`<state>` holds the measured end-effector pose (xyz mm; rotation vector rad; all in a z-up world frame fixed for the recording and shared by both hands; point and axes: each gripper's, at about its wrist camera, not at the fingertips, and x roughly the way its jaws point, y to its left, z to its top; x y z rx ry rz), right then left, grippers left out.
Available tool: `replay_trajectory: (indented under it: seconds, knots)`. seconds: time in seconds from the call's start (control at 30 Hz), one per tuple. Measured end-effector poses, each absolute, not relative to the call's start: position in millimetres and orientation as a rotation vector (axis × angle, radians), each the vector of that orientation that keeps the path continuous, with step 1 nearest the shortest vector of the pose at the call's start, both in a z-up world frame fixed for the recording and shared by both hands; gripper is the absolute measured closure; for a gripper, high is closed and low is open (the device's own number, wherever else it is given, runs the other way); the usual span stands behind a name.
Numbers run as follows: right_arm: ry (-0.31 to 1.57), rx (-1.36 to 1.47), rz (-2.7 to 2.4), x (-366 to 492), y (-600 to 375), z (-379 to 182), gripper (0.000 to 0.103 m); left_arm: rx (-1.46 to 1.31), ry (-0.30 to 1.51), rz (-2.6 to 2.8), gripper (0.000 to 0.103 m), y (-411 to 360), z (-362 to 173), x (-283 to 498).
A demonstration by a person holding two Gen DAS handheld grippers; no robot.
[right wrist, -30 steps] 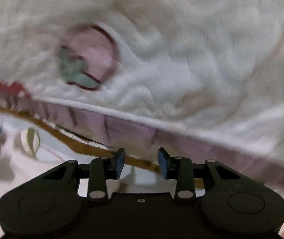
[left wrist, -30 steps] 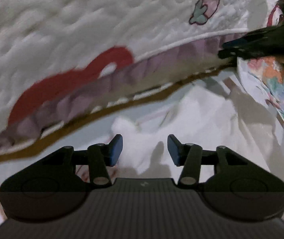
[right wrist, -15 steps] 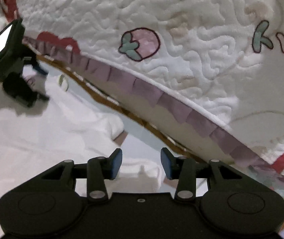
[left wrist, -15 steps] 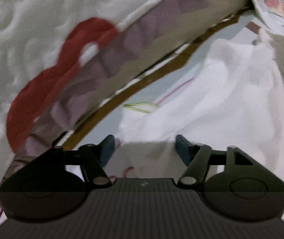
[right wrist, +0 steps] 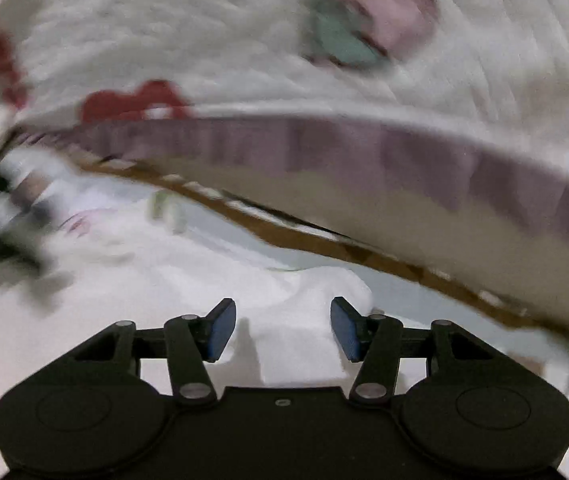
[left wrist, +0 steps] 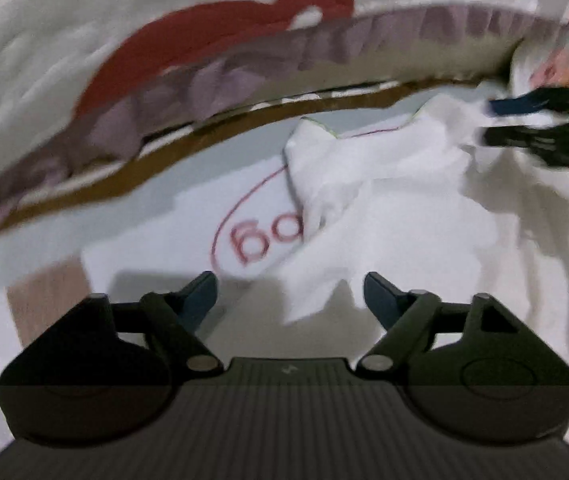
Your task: Fold clothes
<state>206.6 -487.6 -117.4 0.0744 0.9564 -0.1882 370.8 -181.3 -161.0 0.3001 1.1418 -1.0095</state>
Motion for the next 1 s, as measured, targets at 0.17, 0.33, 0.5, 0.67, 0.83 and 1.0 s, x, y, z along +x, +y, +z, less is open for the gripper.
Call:
replay_trajectory:
  seconds: [0.17,0.33,0.5,0.67,0.83,1.0]
  knots:
    - [1.036,0.086,-0.288,200,-506,-148,0.050,0.300,1.063,-1.019,0.033,-168,-160,358]
    - [1.021,0.231,-0.256,195,-513,-154,0.048,0.275,1.068,-1.056,0.029,-189,-166,356]
    - [1.022,0.292,-0.230,202,-513,-168,0.038,0.170,1.117,-0.954,0.026,-214,-179,366]
    - [0.855,0.286,-0.156,192,-509,-144,0.093,0.252,1.067,-0.991,0.097,-237,-177,355]
    - [0.684,0.277,-0.081,182,-504,-118,0.093,0.158,0.882,-1.032,0.098,-220,-135,352]
    - [0.512,0.267,-0.008,172,-500,-93,0.093,0.087,0.805,-0.990,0.098,-209,-117,361]
